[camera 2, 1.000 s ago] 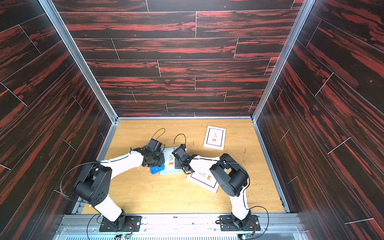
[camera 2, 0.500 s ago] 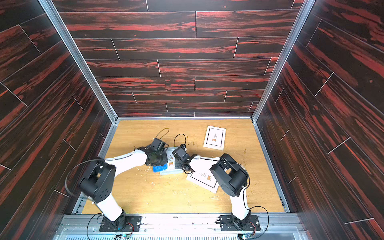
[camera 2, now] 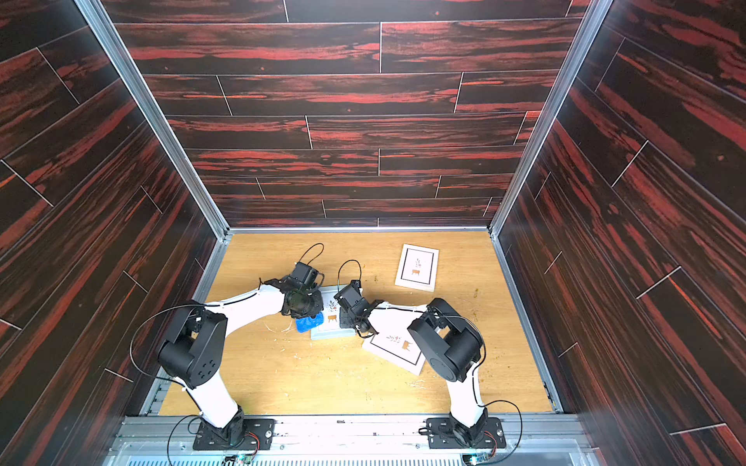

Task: Wipe the picture frame with a cloth
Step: Wipe the dirt from the picture frame.

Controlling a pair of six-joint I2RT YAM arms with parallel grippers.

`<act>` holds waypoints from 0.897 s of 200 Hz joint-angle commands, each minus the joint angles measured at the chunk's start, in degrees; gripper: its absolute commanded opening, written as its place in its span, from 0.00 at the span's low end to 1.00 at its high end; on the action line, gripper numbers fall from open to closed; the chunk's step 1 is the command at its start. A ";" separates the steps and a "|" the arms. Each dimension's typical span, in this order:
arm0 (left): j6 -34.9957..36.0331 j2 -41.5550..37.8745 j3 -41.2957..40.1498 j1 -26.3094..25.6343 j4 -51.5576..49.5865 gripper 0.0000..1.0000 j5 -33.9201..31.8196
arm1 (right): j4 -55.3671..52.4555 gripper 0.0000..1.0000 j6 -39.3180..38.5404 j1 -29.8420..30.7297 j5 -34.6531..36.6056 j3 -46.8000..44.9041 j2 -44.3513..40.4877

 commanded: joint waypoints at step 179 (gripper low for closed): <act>-14.84 2.60 -6.09 -7.90 11.44 0.00 9.46 | -5.12 0.00 2.88 -1.22 -2.47 -3.23 -0.69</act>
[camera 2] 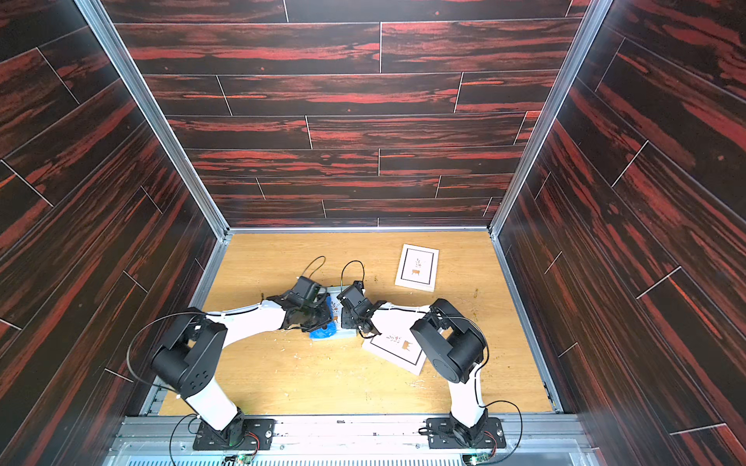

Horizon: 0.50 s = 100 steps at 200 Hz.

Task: Wipe the picture frame with a cloth
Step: Wipe the dirt from the picture frame.

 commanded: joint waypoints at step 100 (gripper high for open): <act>-0.88 3.73 1.93 -1.44 -2.40 0.00 0.59 | -6.55 0.00 1.59 -0.73 0.49 -1.23 0.43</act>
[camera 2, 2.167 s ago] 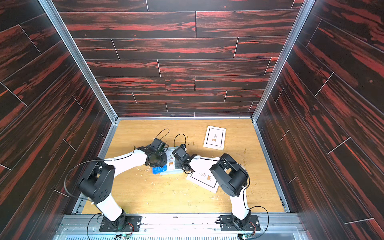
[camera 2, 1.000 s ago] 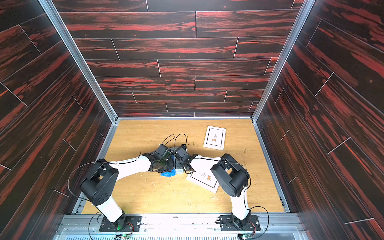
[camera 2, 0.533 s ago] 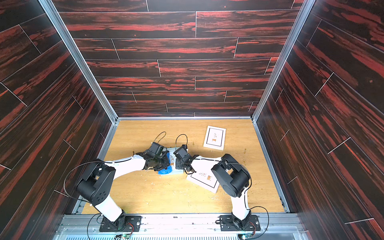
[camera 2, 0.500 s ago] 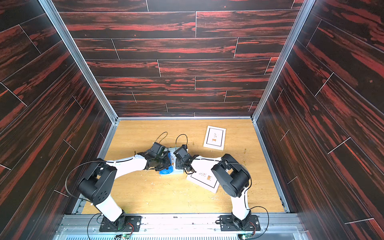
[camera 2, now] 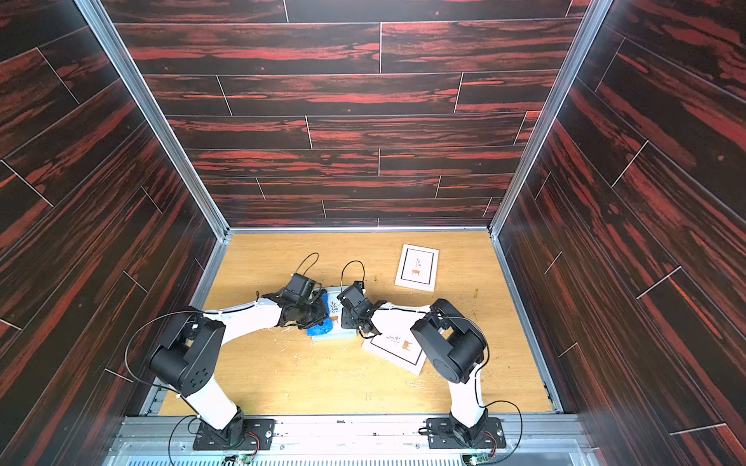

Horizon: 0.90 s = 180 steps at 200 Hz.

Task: Wipe the picture frame with a cloth
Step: Wipe the dirt from the picture frame.

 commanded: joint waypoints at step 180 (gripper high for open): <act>-0.74 5.57 6.51 4.21 10.81 0.00 -4.89 | -5.94 0.00 1.09 -0.04 -0.14 -1.47 0.07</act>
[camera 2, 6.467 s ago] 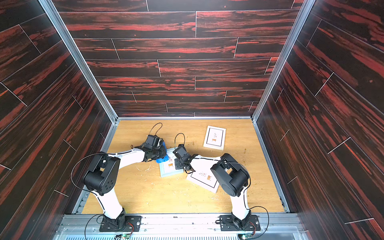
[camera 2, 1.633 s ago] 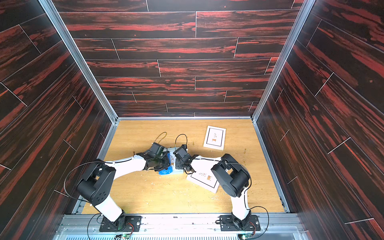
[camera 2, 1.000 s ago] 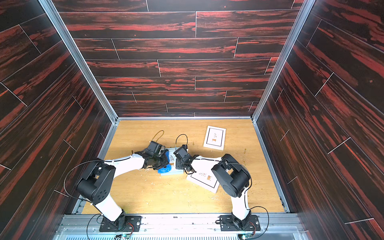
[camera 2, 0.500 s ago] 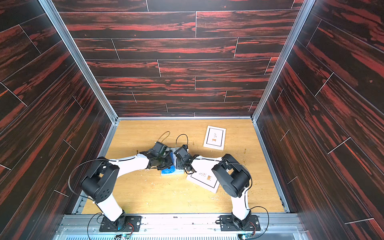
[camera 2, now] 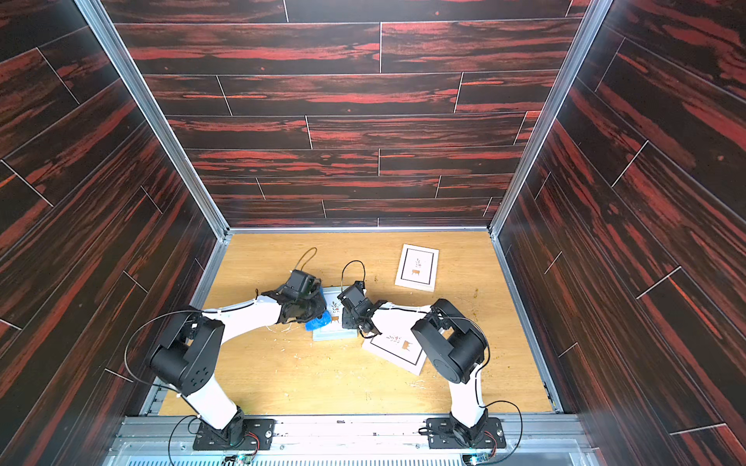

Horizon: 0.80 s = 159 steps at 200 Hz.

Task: Wipe the picture frame with a cloth
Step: Wipe the dirt from the picture frame.

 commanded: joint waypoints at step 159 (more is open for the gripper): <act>0.99 17.12 20.10 -4.07 0.15 0.00 -0.69 | -5.93 0.00 1.23 1.77 0.12 0.24 1.45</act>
